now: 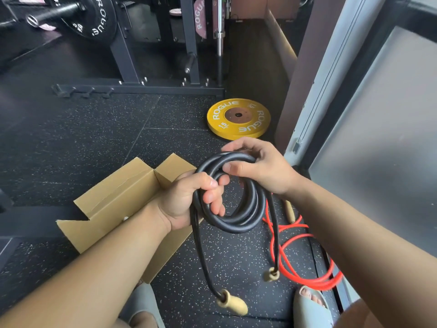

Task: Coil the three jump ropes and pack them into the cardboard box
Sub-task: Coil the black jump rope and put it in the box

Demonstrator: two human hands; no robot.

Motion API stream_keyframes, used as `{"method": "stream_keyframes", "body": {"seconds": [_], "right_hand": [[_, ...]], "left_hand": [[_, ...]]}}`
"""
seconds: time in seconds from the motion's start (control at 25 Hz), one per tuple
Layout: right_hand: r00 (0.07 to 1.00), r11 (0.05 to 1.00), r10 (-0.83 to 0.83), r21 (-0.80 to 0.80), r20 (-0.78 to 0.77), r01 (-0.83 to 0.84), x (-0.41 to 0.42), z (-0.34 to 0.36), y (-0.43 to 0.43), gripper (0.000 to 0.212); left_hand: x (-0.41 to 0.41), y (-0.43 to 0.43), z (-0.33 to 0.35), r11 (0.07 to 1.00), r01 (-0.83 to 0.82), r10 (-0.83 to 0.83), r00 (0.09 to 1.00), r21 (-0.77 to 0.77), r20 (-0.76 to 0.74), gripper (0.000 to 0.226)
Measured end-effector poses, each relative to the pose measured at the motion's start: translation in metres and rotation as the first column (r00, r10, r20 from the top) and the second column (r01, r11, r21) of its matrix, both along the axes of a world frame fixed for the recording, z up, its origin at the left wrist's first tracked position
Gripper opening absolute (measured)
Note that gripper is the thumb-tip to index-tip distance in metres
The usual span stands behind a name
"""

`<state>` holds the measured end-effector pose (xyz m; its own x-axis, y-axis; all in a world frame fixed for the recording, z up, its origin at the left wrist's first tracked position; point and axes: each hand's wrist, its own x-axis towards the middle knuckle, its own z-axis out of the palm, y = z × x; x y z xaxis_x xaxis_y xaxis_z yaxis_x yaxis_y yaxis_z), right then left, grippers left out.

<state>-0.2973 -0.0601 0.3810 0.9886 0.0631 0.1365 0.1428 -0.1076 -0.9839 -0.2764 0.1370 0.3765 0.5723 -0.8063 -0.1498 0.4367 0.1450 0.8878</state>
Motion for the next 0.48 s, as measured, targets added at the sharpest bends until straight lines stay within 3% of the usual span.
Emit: {"method": "stream_keyframes", "body": {"seconds": [0.16,0.28,0.36,0.48], "right_hand": [[0.993,0.99,-0.094,-0.111,-0.072,0.086,-0.001,-0.008,-0.015,0.064],[0.975,0.969,-0.174,-0.201,-0.137,0.144,-0.004,-0.025,-0.026,0.03],[0.977,0.92,-0.2,-0.357,-0.068,0.164,-0.008,-0.036,-0.027,0.005],[0.983,0.751,-0.157,-0.635,0.095,0.181,-0.007,-0.041,-0.023,0.016]], "left_hand": [[0.009,0.001,0.005,0.986,-0.167,0.167,0.985,-0.013,0.033,0.028],[0.019,0.002,0.012,0.956,-0.289,0.29,0.957,-0.044,0.017,0.006],[0.024,0.001,0.015,0.929,-0.365,0.365,0.931,-0.052,-0.02,0.023],[0.028,-0.002,0.02,0.886,-0.454,0.449,0.891,-0.094,-0.066,0.023]]}}
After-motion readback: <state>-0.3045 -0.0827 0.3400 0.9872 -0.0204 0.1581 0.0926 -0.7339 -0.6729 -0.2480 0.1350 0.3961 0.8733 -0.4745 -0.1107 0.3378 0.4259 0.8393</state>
